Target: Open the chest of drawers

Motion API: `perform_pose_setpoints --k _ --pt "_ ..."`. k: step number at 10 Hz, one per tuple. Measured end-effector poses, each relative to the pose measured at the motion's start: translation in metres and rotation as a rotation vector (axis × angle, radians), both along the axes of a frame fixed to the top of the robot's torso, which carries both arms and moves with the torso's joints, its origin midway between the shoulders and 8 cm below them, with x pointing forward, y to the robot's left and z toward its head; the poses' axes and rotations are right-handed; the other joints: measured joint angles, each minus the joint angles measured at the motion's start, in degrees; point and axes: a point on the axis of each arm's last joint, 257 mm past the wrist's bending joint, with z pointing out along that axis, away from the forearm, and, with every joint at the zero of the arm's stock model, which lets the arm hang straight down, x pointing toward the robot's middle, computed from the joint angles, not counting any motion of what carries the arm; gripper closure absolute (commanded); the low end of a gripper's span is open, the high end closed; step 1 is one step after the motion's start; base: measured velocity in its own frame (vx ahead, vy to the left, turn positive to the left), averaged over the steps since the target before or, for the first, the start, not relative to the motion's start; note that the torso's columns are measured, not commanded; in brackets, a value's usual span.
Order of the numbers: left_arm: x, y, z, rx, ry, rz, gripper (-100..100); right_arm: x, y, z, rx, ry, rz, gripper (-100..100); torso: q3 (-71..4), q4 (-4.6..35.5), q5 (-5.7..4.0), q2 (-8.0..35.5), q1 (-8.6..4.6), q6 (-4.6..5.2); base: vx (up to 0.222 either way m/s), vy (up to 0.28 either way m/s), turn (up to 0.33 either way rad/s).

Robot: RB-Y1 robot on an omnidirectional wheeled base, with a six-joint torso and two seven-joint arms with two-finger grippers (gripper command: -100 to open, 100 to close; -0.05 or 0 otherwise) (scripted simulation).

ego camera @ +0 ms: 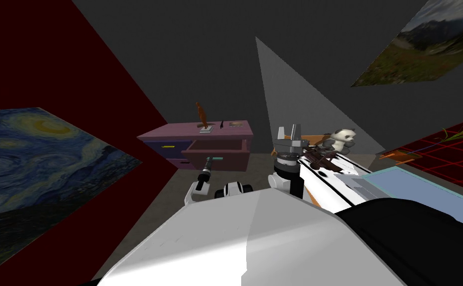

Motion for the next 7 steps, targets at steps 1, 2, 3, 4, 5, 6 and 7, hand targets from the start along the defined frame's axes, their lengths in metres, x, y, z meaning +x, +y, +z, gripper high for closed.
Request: perform_pose_setpoints --k 1,2,3,4,5,6,7 --pt "0.005 -0.001 0.005 0.0 0.002 0.003 -100 0.0 0.0 0.0 0.0 0.0 0.0 0 0.1 0.0 0.02 0.1 0.04 0.01 -0.03 0.01 -0.023" --pt "0.008 0.0 0.009 0.001 0.003 0.005 -100 0.0 0.0 0.0 0.0 0.0 0.0 0 0.1 0.1 0.03 0.2 0.07 0.0 -0.029 0.008 -0.019" --pt "0.012 0.0 0.015 0.001 0.002 0.006 -100 0.0 0.0 0.0 0.0 0.0 0.0 0 0.1 0.1 0.03 0.2 0.07 0.01 -0.034 0.009 -0.022" --pt "0.014 0.001 0.018 0.0 0.006 0.009 -100 0.0 0.0 0.0 0.0 0.0 0.0 0 0.2 0.1 -0.01 0.3 0.05 -0.01 -0.037 0.004 -0.024" --pt "0.015 0.001 0.021 0.0 0.012 0.012 -100 0.0 0.0 0.0 0.0 0.0 0.0 0 0.2 0.3 -0.07 0.4 -0.01 -0.04 -0.038 0.006 -0.024" --pt "0.018 0.002 0.024 0.0 0.017 0.014 -100 0.0 0.0 0.0 0.0 0.0 0.0 0 0.3 0.4 -0.14 0.5 -0.03 -0.08 -0.037 0.01 -0.021" --pt "0.02 0.001 0.027 0.0 0.022 0.017 -100 0.0 0.0 0.0 0.0 0.0 0.0 0 0.3 0.5 -0.21 0.7 -0.12 -0.08 -0.009 0.007 -0.013"
